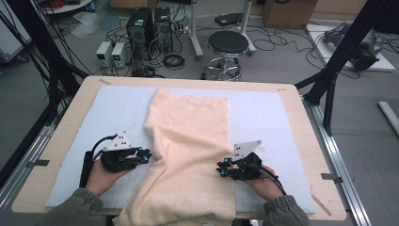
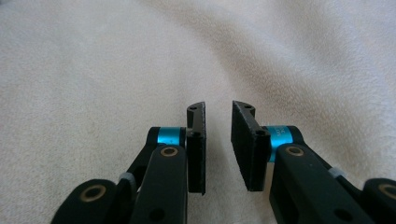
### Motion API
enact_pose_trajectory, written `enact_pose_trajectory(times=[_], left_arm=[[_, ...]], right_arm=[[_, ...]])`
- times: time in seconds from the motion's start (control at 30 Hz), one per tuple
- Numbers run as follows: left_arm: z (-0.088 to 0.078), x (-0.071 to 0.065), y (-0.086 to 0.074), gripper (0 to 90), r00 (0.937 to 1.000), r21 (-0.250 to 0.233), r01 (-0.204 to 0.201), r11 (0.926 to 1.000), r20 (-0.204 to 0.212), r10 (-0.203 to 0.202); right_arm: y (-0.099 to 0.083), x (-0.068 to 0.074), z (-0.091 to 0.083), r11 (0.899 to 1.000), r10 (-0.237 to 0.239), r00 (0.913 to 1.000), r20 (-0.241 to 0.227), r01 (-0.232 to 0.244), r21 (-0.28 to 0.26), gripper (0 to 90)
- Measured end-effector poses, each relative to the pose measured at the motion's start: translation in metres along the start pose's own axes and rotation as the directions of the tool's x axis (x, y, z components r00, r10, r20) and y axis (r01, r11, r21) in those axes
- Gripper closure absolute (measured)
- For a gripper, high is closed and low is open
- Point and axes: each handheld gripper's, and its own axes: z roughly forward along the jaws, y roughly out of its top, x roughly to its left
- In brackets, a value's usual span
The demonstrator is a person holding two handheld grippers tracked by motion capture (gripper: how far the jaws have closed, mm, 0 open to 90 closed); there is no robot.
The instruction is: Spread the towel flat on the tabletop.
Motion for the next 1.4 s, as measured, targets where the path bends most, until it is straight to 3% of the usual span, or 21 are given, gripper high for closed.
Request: enact_pose_trajectory(times=[0.23, 0.27, 0.37, 0.53, 0.67, 0.8, 0.97, 1.1, 1.27, 1.4], left_arm=[[0.027, -0.004, 0.001, 70.3, 1.0000, 0.032, -0.005, 0.9995, 0.004, 0.005], [0.039, -0.007, 0.003, 68.9, 0.9997, 0.048, -0.019, 0.9987, 0.016, 0.019], [0.051, -0.012, 0.005, 68.2, 0.9988, 0.073, -0.044, 0.9964, 0.025, 0.042], [0.058, -0.017, 0.006, 81.3, 0.9975, 0.101, -0.071, 0.9923, 0.007, 0.071], [0.047, -0.016, 0.007, 85.3, 0.9978, 0.088, -0.064, 0.9940, -0.010, 0.065], [0.024, -0.011, 0.006, 85.4, 0.9968, 0.074, -0.071, 0.9947, -0.030, 0.074], [-0.017, 0.007, 0.003, 85.8, 0.9929, 0.046, -0.047, 0.9978, -0.107, 0.052], [-0.043, 0.021, 0.001, 85.9, 0.9862, 0.000, -0.004, 1.0000, -0.165, 0.004], [-0.051, 0.023, -0.005, 80.8, 0.9815, -0.020, 0.005, 0.9998, -0.191, -0.009], [-0.049, 0.021, -0.016, 72.3, 0.9867, -0.007, 0.017, 0.9998, -0.162, -0.018]], right_arm=[[-0.001, -0.002, 0.004, 1.000, 0.005, 1.0000, 0.002, -0.005, 0.023, 73.1], [-0.001, -0.002, 0.005, 1.000, 0.005, 1.0000, 0.004, -0.005, 0.031, 72.6], [-0.003, -0.003, 0.010, 0.999, 0.007, 1.0000, 0.001, -0.007, 0.046, 71.7], [-0.004, -0.003, 0.014, 0.998, 0.014, 0.9999, -0.009, -0.013, 0.054, 71.7], [-0.004, -0.003, 0.014, 0.998, 0.009, 0.9999, -0.004, -0.009, 0.058, 71.6], [-0.004, -0.003, 0.014, 0.998, 0.009, 0.9999, -0.005, -0.009, 0.058, 71.5], [-0.004, -0.003, 0.014, 0.998, 0.013, 0.9999, -0.005, -0.013, 0.058, 71.5], [-0.004, -0.002, 0.014, 0.998, 0.015, 0.9999, -0.003, -0.015, 0.058, 71.5], [-0.005, -0.002, 0.013, 0.998, 0.021, 0.9998, -0.004, -0.021, 0.061, 71.5], [-0.006, -0.002, 0.012, 0.998, 0.024, 0.9997, -0.010, -0.023, 0.059, 71.5]])
